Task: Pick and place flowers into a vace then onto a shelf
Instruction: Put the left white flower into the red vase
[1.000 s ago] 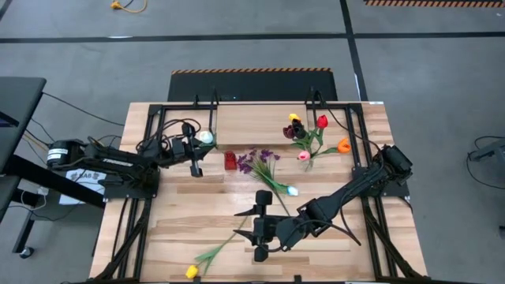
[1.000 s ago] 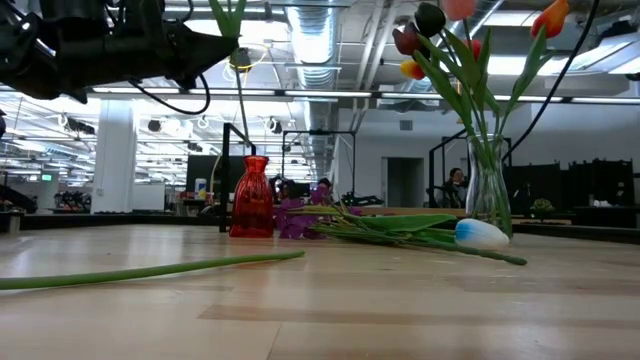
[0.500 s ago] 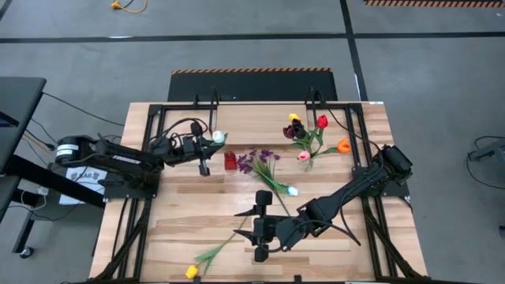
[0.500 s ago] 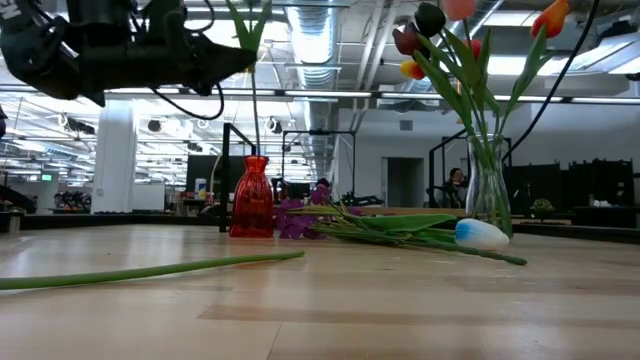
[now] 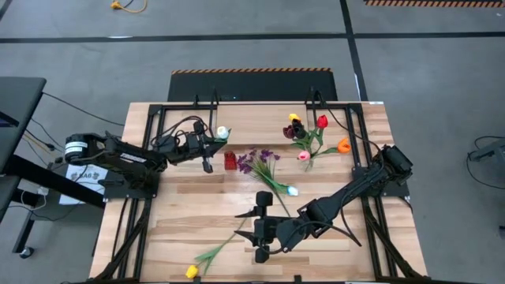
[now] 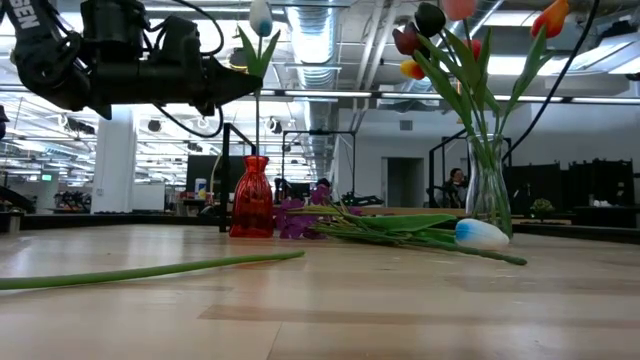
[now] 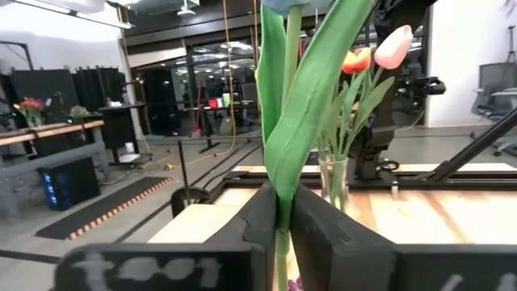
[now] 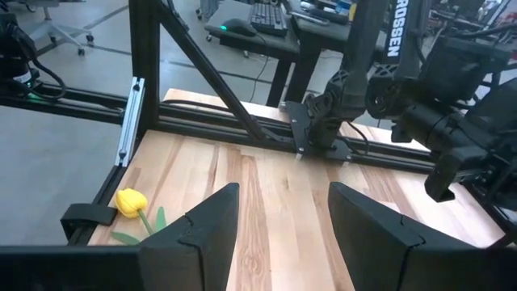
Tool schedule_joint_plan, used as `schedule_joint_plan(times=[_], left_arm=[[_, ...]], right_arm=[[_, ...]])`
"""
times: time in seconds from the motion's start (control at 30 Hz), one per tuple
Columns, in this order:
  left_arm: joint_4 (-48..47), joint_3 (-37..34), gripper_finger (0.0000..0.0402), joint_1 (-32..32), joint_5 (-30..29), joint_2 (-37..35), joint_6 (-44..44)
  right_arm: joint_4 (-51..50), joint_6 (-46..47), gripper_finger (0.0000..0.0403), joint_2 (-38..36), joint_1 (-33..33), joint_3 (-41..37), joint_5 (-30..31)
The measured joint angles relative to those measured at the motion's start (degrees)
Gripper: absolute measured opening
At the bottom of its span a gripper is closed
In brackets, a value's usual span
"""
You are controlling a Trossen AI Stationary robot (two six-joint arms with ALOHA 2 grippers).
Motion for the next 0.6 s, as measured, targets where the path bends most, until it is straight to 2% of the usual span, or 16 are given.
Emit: schedule_joint_plan(times=[0.27, 0.6], left_arm=[[-2.10, 0.00, 0.0063, 0.00, 0.19, -0.01, -4.43], [-10.96, 0.00, 0.0149, -0.02, 0.16, -0.18, -8.49]], right_arm=[[-0.17, 0.02, 0.0194, 0.00, 0.00, 0.00, 0.02], [-2.41, 2.56, 0.0201, 0.00, 0.00, 0.00, 0.04]])
